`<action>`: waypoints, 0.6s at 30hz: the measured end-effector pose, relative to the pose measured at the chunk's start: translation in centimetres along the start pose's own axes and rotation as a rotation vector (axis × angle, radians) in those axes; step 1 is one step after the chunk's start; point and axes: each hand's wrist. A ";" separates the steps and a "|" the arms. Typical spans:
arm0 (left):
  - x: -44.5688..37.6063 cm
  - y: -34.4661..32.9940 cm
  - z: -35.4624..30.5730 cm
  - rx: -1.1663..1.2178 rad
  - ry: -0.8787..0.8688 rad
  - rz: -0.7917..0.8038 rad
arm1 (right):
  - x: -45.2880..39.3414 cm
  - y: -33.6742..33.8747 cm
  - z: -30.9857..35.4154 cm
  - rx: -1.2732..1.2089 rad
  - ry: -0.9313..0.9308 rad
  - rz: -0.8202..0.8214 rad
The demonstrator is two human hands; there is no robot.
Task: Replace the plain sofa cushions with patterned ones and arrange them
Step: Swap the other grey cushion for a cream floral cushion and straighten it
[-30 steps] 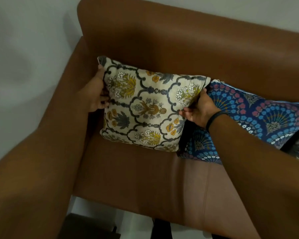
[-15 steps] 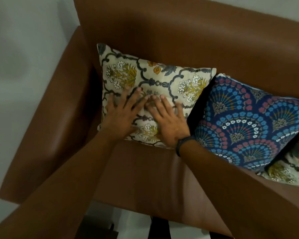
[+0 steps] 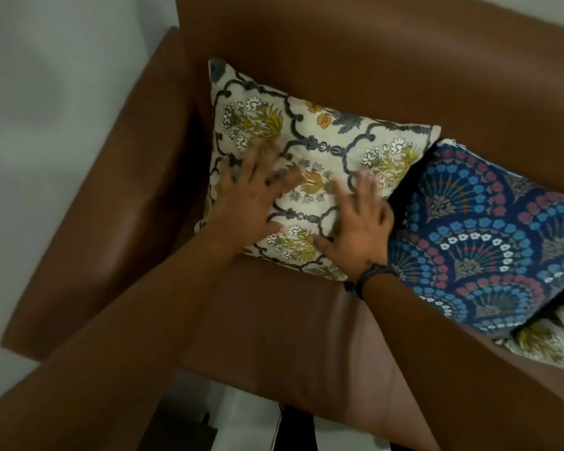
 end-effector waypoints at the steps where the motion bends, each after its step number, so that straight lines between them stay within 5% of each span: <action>1: 0.0 0.0 0.6 0.112 0.151 0.026 | 0.1 0.0 -0.7 -0.126 -0.198 -0.027; 3: 0.1 0.1 2.1 0.422 0.384 0.089 | 0.1 -0.2 -1.8 -0.457 -0.372 -0.067; 7: -0.1 1.5 2.7 0.758 0.552 0.151 | -1.1 0.4 -1.8 -0.774 -0.345 -0.031; 14: 5.3 2.5 1.5 0.987 0.808 -0.184 | -3.0 4.7 1.7 -0.603 -0.041 -0.048; 18: 8.2 2.2 1.9 1.052 1.016 -0.367 | -7.5 9.0 5.9 -0.434 0.174 0.085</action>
Point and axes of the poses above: each hand's wrist, its own x-axis away from the middle knuckle, its own y-axis out of the back of the hand, z = x × y, and after that the axes turned 7 degrees about y, right-handed
